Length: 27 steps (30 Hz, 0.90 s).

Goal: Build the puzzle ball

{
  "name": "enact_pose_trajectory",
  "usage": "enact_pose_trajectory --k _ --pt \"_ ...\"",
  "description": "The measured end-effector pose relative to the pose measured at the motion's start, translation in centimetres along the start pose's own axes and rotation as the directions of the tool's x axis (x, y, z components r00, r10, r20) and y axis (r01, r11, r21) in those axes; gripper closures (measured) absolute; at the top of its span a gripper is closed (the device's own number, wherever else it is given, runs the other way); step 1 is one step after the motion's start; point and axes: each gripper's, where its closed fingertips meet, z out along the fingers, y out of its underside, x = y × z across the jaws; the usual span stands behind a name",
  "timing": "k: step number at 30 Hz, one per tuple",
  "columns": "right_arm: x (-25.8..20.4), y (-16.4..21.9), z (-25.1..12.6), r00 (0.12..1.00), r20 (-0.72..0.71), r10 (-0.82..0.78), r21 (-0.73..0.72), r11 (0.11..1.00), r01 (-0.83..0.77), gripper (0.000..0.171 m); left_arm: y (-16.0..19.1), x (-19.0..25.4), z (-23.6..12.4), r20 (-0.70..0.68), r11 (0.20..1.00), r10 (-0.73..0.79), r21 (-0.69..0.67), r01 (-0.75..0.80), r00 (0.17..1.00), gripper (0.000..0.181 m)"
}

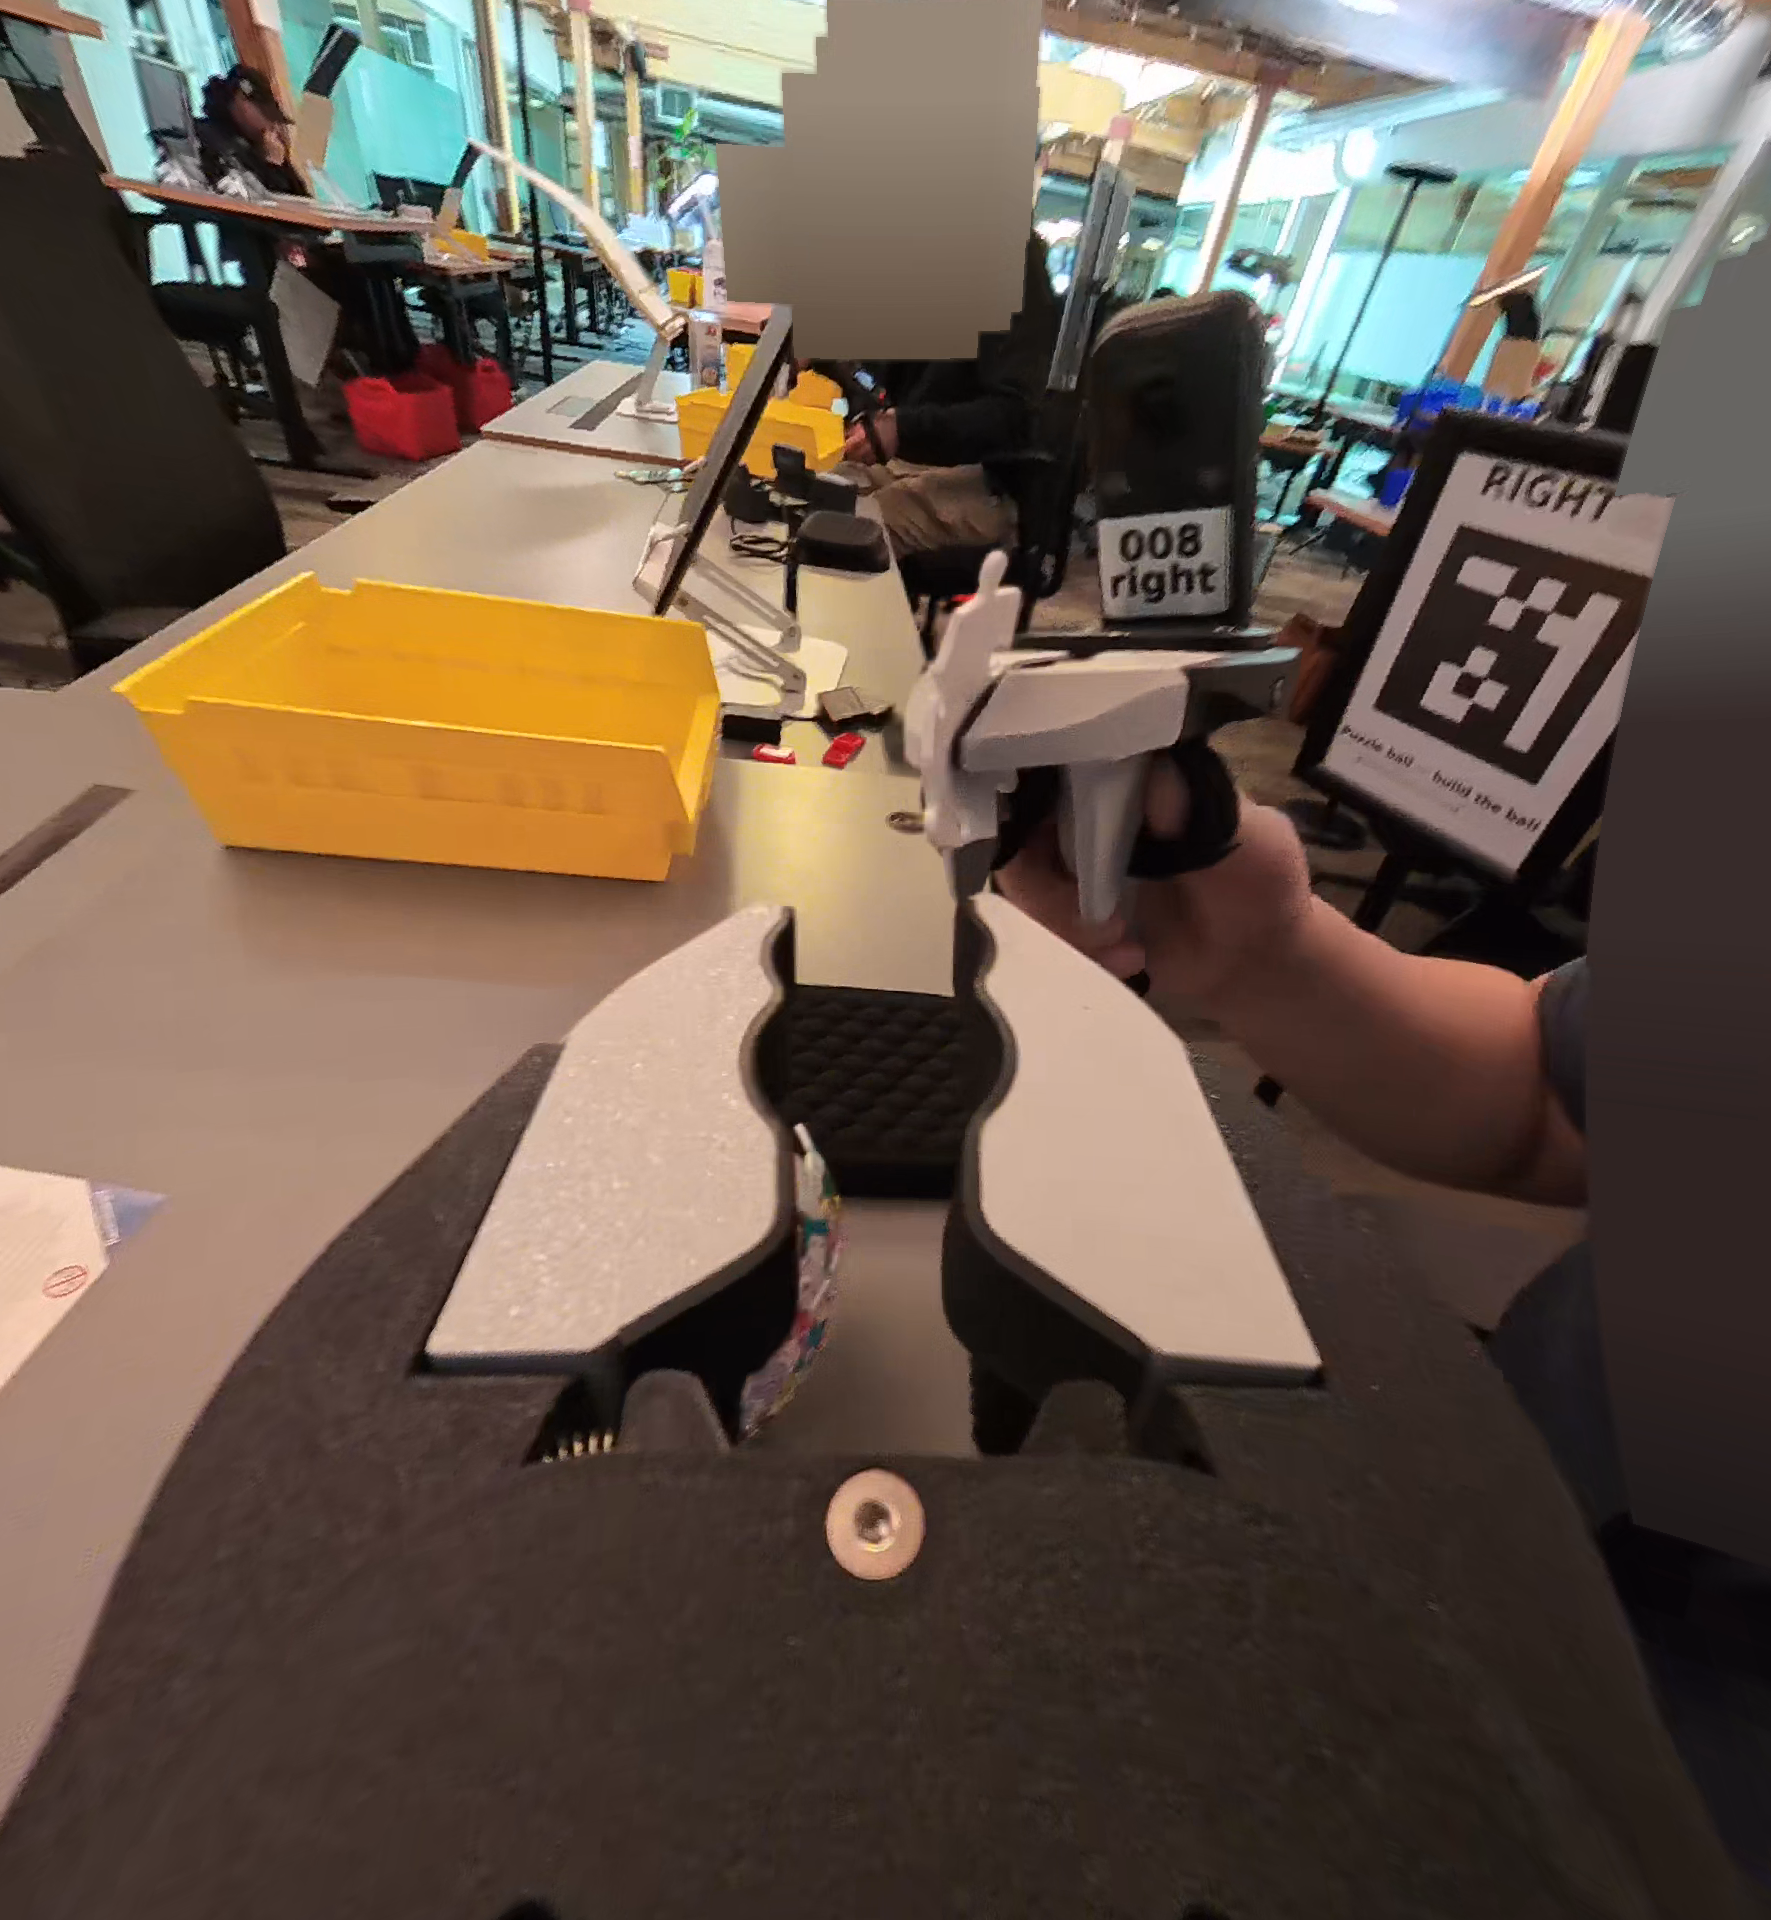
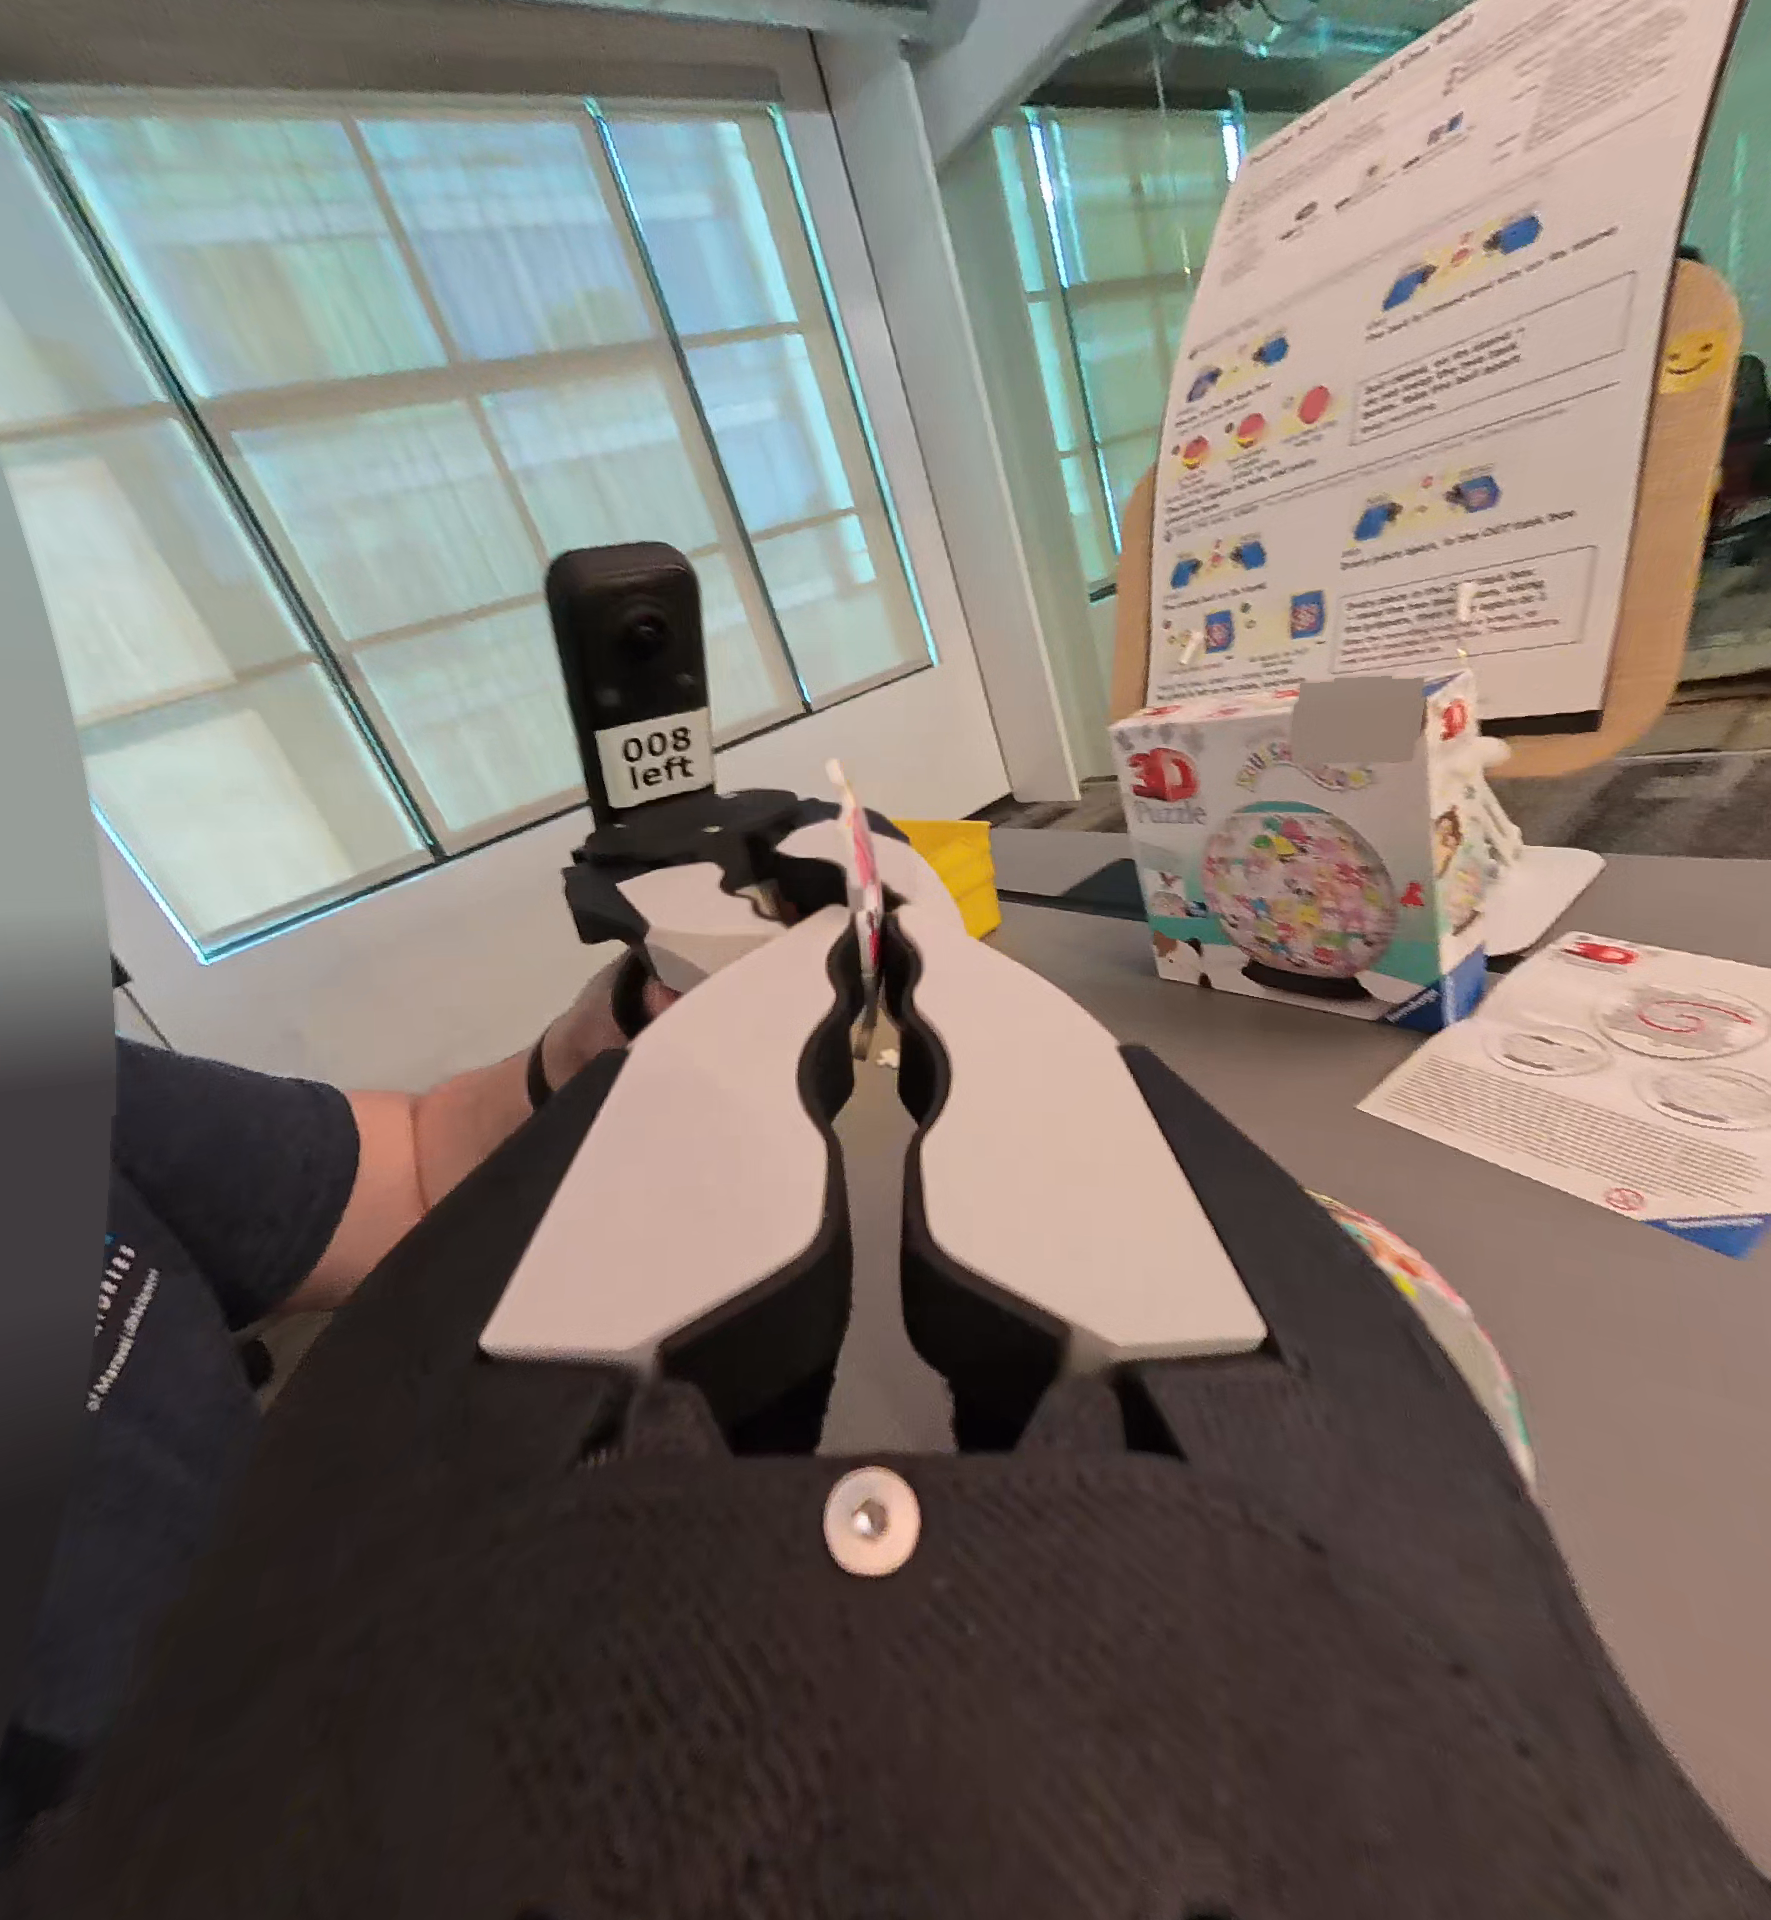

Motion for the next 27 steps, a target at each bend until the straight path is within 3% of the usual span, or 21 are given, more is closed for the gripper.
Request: enact_pose_trajectory --k 5,9,12,20,27 --pt "-0.8 1.0 0.2 0.998 0.052 0.018 -0.026 1.0 -0.017 0.168 -0.4 1.4 0.5 -0.132 0.992 -0.119 0.014 0.122 0.984 0.16" --pt "-0.3 2.0 0.3 0.999 0.038 0.0 -0.063 0.998 0.003 0.167 0.0 1.2 0.8 -0.171 0.982 -0.19 -0.024 0.188 0.967 0.179" --pt "0.1 1.9 -0.7 0.999 0.048 0.019 -0.108 0.994 -0.014 0.149 0.4 0.0 0.9 -0.143 0.972 -0.233 -0.043 0.229 0.962 0.179" --pt "2.8 4.6 -1.4 0.996 0.007 0.09 -0.372 0.925 -0.081 0.151 2.8 -1.4 1.7 -0.092 0.952 -0.259 -0.193 0.238 0.961 0.179" --pt "3.4 5.9 -1.1 0.995 0.01 0.097 -0.434 0.897 -0.083 0.168 3.7 -1.7 2.2 -0.082 0.945 -0.242 -0.246 0.216 0.967 0.179"
